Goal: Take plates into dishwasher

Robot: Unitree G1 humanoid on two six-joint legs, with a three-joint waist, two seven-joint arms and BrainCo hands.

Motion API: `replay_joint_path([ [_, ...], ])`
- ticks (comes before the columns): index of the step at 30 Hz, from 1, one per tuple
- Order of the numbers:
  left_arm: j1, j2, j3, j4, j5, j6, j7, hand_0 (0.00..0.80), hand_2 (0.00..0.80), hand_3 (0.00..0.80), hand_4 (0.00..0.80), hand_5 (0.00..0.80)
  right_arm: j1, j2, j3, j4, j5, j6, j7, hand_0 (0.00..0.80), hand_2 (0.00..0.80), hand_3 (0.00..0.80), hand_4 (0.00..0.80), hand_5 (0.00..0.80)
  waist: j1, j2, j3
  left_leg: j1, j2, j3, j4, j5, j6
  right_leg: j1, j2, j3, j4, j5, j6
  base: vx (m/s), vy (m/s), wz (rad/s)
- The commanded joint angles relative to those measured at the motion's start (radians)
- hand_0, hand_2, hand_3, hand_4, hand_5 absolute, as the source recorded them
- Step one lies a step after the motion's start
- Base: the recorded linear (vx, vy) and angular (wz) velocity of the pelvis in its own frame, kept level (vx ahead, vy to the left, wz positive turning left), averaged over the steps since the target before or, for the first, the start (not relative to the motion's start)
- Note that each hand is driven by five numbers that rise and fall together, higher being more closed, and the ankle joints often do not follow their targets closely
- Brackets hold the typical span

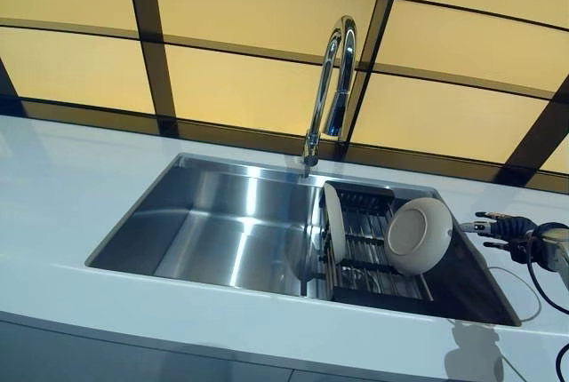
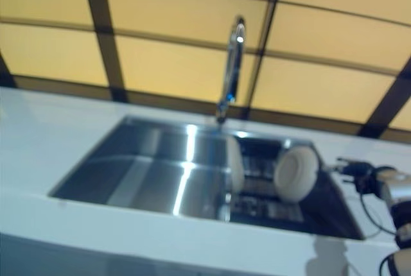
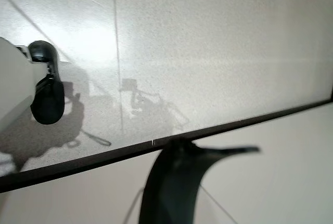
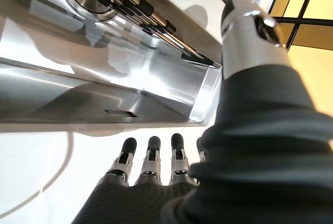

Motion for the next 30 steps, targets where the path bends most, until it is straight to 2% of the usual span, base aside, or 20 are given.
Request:
replay_joint_path([
  [1,-0.016,-0.002,-0.038,0.053,0.005,-0.013,-0.003,0.0,0.0,0.0,0.0,0.0,-0.079,-0.013,-0.001,0.017,0.03,-0.013,0.0,0.0,0.0,0.0,0.0,0.0,0.001,-0.022,-0.021,-0.022,-0.01,0.054,-0.005,-0.031,0.03,0.067,-0.023,0.013,0.0,-0.072,0.082,0.0,0.0,0.0],
  [9,-0.016,-0.003,-0.042,0.055,-0.001,-0.015,-0.002,0.0,0.0,0.0,0.0,0.0,-0.088,-0.009,0.003,0.012,0.08,0.009,0.006,0.0,0.0,0.0,0.0,0.0,0.001,-0.024,-0.019,-0.021,-0.01,0.055,-0.005,-0.031,0.03,0.068,-0.023,0.012,-0.001,-0.072,0.082,0.0,0.0,0.0],
  [16,-0.017,-0.003,-0.039,0.061,-0.001,-0.02,-0.003,0.0,0.0,0.0,0.0,0.0,-0.087,0.007,-0.012,0.009,0.173,0.064,0.036,0.0,0.0,0.0,0.0,0.0,0.001,-0.025,-0.022,-0.02,-0.01,0.057,-0.005,-0.031,0.029,0.07,-0.022,0.01,-0.001,-0.074,0.079,0.0,0.0,0.0],
  [24,-0.019,-0.001,-0.038,0.062,0.003,-0.027,0.027,0.0,0.0,0.0,0.0,0.0,-0.067,0.018,-0.02,-0.011,0.196,0.061,0.027,0.0,0.0,0.0,0.0,0.0,0.0,-0.027,-0.022,-0.02,-0.012,0.056,-0.005,-0.03,0.03,0.071,-0.021,0.01,-0.001,-0.073,0.079,0.0,0.0,0.0],
  [30,-0.017,0.0,-0.045,0.045,-0.023,-0.078,0.039,0.0,0.0,0.0,0.0,0.0,-0.069,0.024,-0.018,-0.014,0.196,0.062,0.021,0.0,0.0,0.0,0.0,0.0,0.003,-0.023,-0.018,-0.024,-0.014,0.053,-0.005,-0.029,0.03,0.068,-0.023,0.01,-0.001,-0.072,0.08,0.0,0.0,0.0],
])
